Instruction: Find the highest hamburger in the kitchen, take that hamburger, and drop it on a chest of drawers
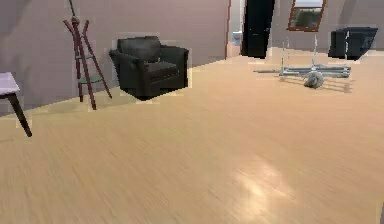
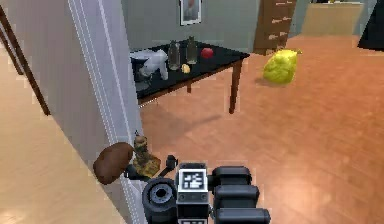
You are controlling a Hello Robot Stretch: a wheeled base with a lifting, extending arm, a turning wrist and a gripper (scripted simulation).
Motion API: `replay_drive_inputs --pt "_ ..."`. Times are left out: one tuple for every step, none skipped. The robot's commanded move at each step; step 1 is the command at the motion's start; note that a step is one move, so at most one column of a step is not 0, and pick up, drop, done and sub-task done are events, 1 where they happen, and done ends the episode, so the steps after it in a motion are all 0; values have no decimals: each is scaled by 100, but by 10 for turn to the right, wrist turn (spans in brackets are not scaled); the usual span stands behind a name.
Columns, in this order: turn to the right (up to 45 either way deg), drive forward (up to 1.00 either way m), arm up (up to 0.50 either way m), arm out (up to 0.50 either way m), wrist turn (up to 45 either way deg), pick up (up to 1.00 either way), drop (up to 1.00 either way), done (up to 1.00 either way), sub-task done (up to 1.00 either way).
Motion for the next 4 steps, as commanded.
replay_drive_inputs --pt "300 0 0 0 0 0 0 0 0" --pt "0 35 0 0 0 0 0 0 0" --pt "30 0 0 0 0 0 0 0 0" --pt "0 10 0 0 0 0 0 0 0"
